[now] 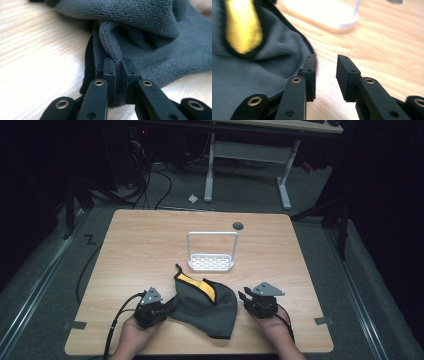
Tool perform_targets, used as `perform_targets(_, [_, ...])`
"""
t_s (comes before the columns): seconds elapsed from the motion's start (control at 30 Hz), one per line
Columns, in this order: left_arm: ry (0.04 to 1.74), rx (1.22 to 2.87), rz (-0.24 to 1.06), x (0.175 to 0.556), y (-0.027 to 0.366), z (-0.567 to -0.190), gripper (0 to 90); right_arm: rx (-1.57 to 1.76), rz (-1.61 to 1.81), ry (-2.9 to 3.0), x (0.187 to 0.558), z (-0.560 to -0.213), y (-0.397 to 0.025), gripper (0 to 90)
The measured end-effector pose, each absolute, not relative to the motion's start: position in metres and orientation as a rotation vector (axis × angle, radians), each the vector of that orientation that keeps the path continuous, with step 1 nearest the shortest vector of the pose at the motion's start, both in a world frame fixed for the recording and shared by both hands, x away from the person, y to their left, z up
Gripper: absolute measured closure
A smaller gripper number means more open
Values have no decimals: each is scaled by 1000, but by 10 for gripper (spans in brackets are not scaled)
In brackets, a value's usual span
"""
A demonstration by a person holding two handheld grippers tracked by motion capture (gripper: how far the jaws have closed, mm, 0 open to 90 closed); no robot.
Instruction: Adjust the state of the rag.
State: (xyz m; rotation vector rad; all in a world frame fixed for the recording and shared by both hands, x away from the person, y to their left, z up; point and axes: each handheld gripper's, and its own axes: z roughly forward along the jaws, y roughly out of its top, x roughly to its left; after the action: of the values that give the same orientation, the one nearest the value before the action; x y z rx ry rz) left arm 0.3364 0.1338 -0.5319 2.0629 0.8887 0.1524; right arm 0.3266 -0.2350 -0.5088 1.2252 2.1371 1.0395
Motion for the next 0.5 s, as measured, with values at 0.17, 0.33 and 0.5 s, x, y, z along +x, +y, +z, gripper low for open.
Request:
perform_targets(0.17, [886,2064,154,337,133,-533,823,1245,1082,2180,333,-515,-221,573])
perform_targets(0.33, [885,2065,153,337,133,-533,822,1217,1012,2210,343,-525,-203,573])
perform_targets(0.5, [882,2067,152,337,133,-532,821,1203,956,2258,346,-528,-199,829])
